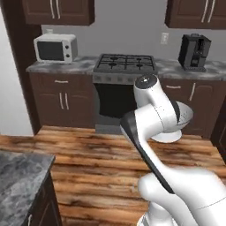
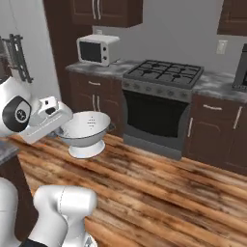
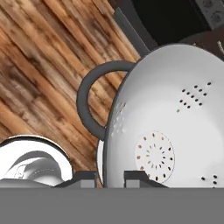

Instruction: Pick the colander and pan and place them in the sink. Then turn on the water.

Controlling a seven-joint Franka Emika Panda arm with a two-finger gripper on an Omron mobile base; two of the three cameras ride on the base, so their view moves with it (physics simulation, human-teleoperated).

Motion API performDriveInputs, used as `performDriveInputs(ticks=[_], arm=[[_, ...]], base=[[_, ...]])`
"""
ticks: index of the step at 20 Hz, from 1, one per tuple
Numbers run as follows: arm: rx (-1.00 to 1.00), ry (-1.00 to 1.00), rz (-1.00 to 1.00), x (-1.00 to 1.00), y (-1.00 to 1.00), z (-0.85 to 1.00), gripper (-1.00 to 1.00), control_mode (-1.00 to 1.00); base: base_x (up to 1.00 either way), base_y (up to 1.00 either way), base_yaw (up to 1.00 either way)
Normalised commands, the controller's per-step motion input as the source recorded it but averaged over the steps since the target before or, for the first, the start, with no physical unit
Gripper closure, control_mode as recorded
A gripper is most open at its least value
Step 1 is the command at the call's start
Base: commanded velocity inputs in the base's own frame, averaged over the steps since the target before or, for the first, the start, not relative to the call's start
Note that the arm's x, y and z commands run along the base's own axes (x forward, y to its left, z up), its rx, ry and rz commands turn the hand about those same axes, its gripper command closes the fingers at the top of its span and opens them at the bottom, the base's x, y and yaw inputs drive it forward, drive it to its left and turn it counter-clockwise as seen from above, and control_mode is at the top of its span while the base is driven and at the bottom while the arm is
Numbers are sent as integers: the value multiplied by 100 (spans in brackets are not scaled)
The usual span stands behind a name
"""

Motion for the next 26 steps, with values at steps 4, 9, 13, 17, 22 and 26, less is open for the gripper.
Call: performDriveInputs(ticks=[4, 9, 13, 17, 22, 26], arm=[[0, 0, 0, 0, 0, 0, 100, 100], [0, 0, 0, 0, 0, 0, 100, 100], [0, 0, 0, 0, 0, 0, 100, 100], [0, 0, 0, 0, 0, 0, 100, 100], [0, 0, 0, 0, 0, 0, 100, 100], [0, 0, 0, 0, 0, 0, 100, 100]], base=[[4, -21, -81], [12, -16, -79], [19, -11, -75], [27, -1, -70], [42, 31, -59], [53, 81, -48]])
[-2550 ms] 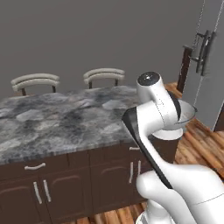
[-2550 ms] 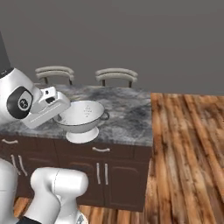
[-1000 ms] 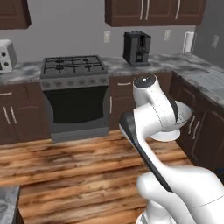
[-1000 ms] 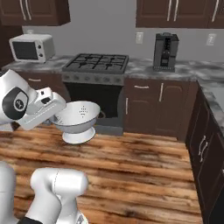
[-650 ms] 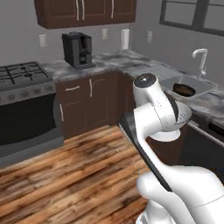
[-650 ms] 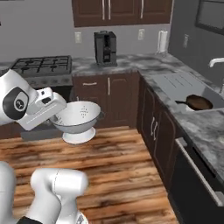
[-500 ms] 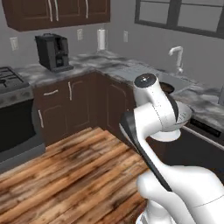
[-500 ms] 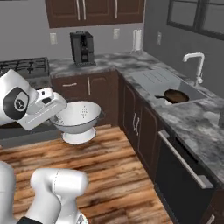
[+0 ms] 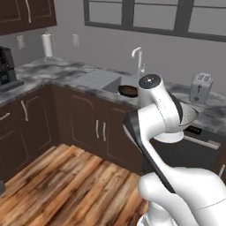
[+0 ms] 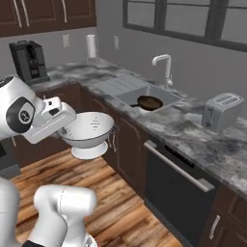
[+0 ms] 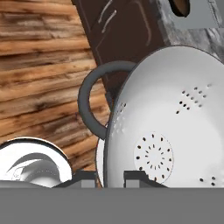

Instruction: Pick the colander and pan and place them in the sink. Then turn on the water.

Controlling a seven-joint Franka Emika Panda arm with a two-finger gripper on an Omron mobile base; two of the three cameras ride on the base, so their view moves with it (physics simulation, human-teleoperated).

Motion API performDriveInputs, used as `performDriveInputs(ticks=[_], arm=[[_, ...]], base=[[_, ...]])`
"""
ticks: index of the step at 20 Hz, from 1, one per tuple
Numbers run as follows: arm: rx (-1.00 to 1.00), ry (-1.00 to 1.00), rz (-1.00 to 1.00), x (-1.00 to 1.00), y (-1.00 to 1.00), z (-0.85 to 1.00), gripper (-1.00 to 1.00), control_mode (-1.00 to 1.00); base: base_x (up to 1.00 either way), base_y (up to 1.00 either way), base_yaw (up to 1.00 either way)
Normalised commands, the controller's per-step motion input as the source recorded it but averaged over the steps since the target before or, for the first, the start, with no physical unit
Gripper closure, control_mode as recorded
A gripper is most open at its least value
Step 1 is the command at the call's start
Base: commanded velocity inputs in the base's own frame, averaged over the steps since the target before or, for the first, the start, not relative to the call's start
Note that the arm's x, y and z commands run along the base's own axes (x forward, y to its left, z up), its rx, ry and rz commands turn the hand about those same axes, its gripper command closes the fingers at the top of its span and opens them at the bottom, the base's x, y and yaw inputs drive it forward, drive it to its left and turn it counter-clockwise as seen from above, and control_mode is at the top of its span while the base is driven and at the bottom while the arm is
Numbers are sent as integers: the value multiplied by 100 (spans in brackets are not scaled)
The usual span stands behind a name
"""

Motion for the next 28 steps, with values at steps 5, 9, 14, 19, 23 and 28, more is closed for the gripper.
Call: performDriveInputs(ticks=[5, 9, 14, 19, 23, 28], arm=[[0, 0, 0, 0, 0, 0, 100, 100], [0, 0, 0, 0, 0, 0, 100, 100], [0, 0, 0, 0, 0, 0, 100, 100], [0, 0, 0, 0, 0, 0, 100, 100], [0, 0, 0, 0, 0, 0, 100, 100], [0, 0, 0, 0, 0, 0, 100, 100]], base=[[49, 90, -44], [56, 74, -44], [62, 7, -33], [68, 0, -35], [69, 5, -39], [50, 37, -42]])
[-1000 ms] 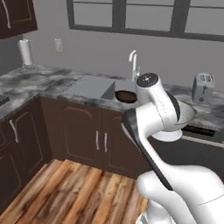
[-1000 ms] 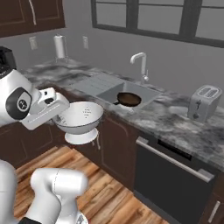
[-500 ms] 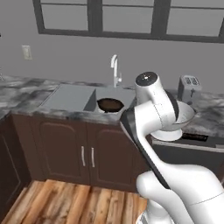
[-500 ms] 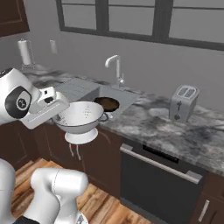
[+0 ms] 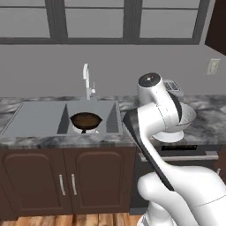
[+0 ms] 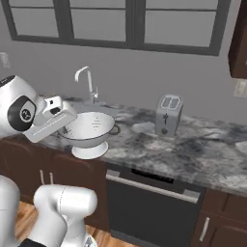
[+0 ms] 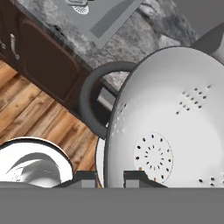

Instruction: Pick the colander and pan and place them in the sink. Then turn on the water.

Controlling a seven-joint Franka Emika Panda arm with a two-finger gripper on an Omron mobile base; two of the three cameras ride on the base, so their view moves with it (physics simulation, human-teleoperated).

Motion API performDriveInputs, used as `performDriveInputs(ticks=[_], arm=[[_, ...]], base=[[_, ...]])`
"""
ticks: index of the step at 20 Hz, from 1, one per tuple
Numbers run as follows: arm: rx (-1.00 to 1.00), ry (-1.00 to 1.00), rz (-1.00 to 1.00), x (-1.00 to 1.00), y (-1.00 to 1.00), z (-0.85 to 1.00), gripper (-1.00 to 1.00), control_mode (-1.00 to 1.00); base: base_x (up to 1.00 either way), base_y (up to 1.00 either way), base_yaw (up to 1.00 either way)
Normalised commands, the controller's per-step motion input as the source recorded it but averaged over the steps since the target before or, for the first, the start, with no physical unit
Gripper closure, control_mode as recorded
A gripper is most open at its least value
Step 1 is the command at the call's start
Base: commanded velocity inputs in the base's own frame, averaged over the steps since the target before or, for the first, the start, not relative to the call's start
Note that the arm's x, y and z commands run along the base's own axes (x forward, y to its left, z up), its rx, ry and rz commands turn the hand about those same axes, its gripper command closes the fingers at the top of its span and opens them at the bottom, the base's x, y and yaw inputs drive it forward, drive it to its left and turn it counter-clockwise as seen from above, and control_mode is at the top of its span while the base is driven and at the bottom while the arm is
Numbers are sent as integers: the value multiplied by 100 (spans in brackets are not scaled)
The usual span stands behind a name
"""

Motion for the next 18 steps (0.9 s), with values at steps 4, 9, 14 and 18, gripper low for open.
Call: performDriveInputs(ticks=[4, 9, 14, 18], arm=[[0, 0, 0, 0, 0, 0, 100, 100], [0, 0, 0, 0, 0, 0, 100, 100], [0, 0, 0, 0, 0, 0, 100, 100], [0, 0, 0, 0, 0, 0, 100, 100]], base=[[22, 62, -46], [9, 34, -40], [20, -10, -15], [27, -4, -5]])
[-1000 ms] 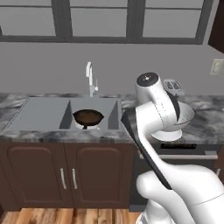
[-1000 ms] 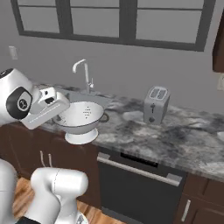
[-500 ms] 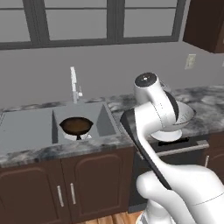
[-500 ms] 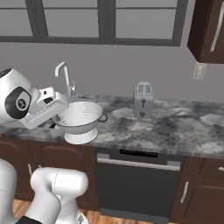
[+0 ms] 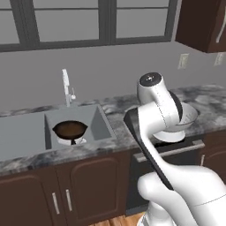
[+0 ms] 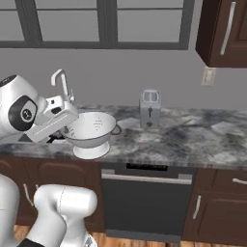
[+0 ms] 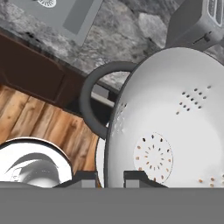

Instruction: Pick the colander and pan and place them in the sink. Then turn on the water.

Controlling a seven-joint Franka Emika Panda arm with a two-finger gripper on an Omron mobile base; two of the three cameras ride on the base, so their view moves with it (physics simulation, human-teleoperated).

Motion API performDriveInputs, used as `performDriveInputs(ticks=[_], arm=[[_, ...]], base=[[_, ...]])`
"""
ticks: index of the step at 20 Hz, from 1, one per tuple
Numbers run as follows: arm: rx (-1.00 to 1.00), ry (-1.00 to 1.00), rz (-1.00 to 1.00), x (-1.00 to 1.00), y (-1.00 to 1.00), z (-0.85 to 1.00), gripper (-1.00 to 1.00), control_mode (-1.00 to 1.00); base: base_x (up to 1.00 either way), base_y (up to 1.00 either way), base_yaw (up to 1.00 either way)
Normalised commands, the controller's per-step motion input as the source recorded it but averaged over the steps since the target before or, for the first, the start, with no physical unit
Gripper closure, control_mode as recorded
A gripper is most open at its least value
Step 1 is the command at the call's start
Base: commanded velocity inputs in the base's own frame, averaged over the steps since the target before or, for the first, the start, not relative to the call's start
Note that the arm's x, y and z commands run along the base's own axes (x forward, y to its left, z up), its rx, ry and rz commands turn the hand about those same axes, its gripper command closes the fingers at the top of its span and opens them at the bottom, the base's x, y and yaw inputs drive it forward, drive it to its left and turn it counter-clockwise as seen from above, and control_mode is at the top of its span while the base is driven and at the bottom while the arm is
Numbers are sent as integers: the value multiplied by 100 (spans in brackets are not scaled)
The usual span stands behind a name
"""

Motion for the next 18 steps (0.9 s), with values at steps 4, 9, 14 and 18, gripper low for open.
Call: performDriveInputs(ticks=[4, 9, 14, 18], arm=[[0, 0, 0, 0, 0, 0, 100, 100], [0, 0, 0, 0, 0, 0, 100, 100], [0, 0, 0, 0, 0, 0, 100, 100], [0, 0, 0, 0, 0, 0, 100, 100]], base=[[53, 0, -1], [54, 0, 0], [50, -7, 0], [42, -24, 0]])
